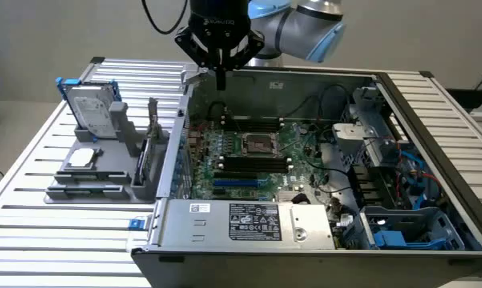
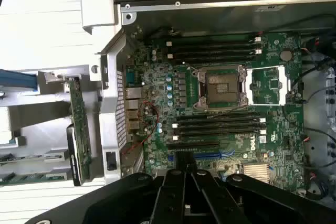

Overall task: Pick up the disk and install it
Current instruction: 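Reach for the disk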

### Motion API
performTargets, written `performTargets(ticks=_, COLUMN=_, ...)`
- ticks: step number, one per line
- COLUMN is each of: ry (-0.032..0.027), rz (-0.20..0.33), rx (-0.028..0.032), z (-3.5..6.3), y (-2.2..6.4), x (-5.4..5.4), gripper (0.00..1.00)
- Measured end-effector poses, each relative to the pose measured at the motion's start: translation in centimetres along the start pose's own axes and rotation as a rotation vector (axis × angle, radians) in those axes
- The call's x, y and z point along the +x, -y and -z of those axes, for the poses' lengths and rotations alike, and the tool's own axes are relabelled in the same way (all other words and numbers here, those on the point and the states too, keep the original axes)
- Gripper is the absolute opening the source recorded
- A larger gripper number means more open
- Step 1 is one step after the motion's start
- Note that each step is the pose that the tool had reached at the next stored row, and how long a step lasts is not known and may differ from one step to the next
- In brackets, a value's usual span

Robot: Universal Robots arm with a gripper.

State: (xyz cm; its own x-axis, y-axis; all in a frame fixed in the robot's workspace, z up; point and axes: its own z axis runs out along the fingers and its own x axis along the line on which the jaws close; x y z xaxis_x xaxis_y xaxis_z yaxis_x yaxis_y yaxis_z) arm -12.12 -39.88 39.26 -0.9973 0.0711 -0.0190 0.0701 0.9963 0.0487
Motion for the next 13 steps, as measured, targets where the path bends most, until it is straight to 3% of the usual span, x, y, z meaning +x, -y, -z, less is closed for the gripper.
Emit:
performTargets(ticks=10, ry=-0.0006, rz=0.0, rx=0.0001, z=0.0, y=0.0, x=0.04, gripper=0.11)
performTargets(ticks=11, ry=-0.0022, rz=0.0, rx=0.0004, z=0.01, y=0.01, x=0.19, gripper=0.11)
performTargets(ticks=13, ry=-0.0121, rz=-0.001, rx=0.001, z=0.02, y=0.05, x=0.78, gripper=0.11)
